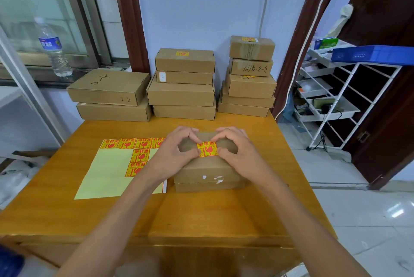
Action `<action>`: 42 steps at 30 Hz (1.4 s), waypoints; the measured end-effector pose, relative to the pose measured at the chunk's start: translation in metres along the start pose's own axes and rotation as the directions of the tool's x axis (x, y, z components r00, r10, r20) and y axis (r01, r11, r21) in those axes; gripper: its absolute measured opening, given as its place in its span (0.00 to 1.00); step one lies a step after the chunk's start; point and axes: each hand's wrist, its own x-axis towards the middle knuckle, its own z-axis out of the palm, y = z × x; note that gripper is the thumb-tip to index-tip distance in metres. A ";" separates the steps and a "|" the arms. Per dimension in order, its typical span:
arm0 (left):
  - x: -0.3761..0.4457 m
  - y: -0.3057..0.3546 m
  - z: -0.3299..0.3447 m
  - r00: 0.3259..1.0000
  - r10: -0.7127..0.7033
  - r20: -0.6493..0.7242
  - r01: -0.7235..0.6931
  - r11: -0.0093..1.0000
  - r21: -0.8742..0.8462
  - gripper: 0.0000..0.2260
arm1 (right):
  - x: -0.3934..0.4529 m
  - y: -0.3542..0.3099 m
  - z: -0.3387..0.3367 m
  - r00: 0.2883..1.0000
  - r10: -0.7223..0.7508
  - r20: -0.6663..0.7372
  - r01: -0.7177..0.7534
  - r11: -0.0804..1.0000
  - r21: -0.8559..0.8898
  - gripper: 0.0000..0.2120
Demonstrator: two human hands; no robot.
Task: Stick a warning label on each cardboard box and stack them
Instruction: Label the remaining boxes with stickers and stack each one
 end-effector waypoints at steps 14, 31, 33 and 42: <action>0.001 0.004 0.002 0.998 -0.052 -0.026 0.052 0.999 -0.007 0.08 | 0.003 0.000 0.001 1.000 0.008 -0.006 -0.008 0.999 -0.040 0.12; -0.001 0.007 0.000 0.999 -0.039 -0.015 0.040 0.996 0.083 0.17 | -0.002 -0.008 -0.002 1.000 0.029 0.011 -0.028 0.999 -0.043 0.08; -0.006 0.013 -0.004 0.994 -0.013 -0.109 0.028 0.990 0.135 0.21 | -0.003 -0.010 -0.003 1.000 0.025 0.014 -0.024 0.997 -0.072 0.07; -0.044 0.015 -0.029 0.983 -0.180 0.046 0.176 0.981 0.080 0.56 | -0.050 0.009 -0.017 0.970 0.198 0.140 -0.176 0.972 -0.154 0.61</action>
